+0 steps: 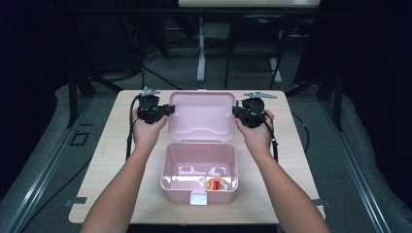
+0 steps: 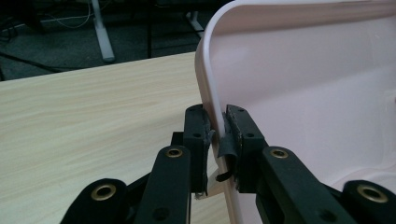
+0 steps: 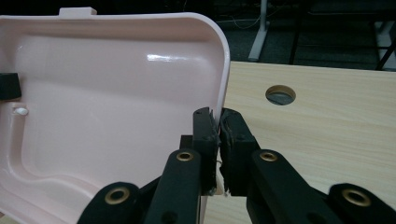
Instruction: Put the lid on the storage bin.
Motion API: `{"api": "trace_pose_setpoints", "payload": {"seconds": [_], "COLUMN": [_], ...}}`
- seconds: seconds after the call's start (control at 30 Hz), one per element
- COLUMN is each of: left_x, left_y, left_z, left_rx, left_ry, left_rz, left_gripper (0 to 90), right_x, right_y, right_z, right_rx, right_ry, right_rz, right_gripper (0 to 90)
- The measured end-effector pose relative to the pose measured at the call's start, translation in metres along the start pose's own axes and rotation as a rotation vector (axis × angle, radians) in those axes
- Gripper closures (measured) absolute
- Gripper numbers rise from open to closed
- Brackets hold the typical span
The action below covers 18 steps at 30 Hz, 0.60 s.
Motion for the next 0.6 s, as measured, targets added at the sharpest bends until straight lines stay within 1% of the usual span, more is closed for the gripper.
{"api": "trace_pose_setpoints", "payload": {"seconds": [0.23, 0.3, 0.33, 0.4, 0.47, 0.6], "left_x": [-0.0001, -0.0002, 0.0002, -0.0002, -0.0008, -0.0012], "left_y": [0.0053, 0.0056, 0.0062, 0.0066, 0.0075, 0.0083], "left_z": [-0.001, -0.0009, -0.0009, -0.0008, -0.0009, -0.0015], "left_rx": [0.007, 0.005, 0.006, 0.009, 0.009, 0.009], "left_ry": [-0.013, -0.006, -0.004, -0.011, -0.012, -0.009], "left_rz": [-0.005, -0.015, -0.012, -0.012, -0.013, -0.013], "left_gripper": [79.4, 79.4, 79.4, 79.5, 79.7, 79.9], "right_x": [0.0, -0.0004, -0.0006, -0.0023, -0.004, -0.0041], "right_y": [-0.0014, -0.0014, -0.0015, -0.0016, -0.0024, -0.0048], "right_z": [-0.0003, -0.0002, 0.0001, 0.0006, 0.0009, -0.0009], "right_rx": [-0.019, -0.022, -0.019, -0.016, -0.009, -0.01], "right_ry": [-0.001, -0.002, -0.005, 0.011, 0.013, -0.003], "right_rz": [0.012, 0.021, 0.027, 0.035, 0.039, 0.058], "right_gripper": [83.7, 83.9, 83.9, 83.1, 82.8, 82.9]}}
Point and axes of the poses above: each handheld gripper's, and its own axes: y roughly backward along the jaws, x roughly out of its underside, z roughly to its left, the point moved 10 cm from there along -y, roughly forward along the jaws, and after that the axes turned 11 degrees about -x, right-handed, at the moved point
